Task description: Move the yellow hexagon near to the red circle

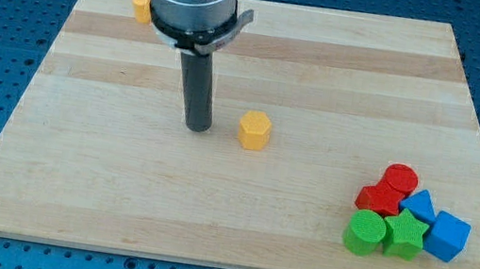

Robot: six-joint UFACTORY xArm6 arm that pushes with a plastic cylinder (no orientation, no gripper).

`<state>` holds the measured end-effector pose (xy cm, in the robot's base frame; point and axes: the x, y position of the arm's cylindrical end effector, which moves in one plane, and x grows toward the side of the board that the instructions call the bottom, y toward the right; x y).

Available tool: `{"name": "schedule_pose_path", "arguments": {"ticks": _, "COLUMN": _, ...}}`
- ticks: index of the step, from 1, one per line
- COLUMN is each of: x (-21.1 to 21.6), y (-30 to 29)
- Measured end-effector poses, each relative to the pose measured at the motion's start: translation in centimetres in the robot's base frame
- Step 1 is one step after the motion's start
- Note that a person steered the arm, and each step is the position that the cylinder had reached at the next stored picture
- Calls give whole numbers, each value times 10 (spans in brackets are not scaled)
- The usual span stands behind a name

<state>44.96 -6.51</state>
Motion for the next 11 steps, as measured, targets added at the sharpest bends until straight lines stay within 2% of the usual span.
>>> {"name": "schedule_pose_path", "arguments": {"ticks": 1, "x": -6, "y": 35}}
{"name": "schedule_pose_path", "arguments": {"ticks": 3, "x": -1, "y": 162}}
{"name": "schedule_pose_path", "arguments": {"ticks": 4, "x": 4, "y": 169}}
{"name": "schedule_pose_path", "arguments": {"ticks": 6, "x": -29, "y": 125}}
{"name": "schedule_pose_path", "arguments": {"ticks": 7, "x": -12, "y": 94}}
{"name": "schedule_pose_path", "arguments": {"ticks": 8, "x": 23, "y": 88}}
{"name": "schedule_pose_path", "arguments": {"ticks": 9, "x": 46, "y": 109}}
{"name": "schedule_pose_path", "arguments": {"ticks": 11, "x": 53, "y": 180}}
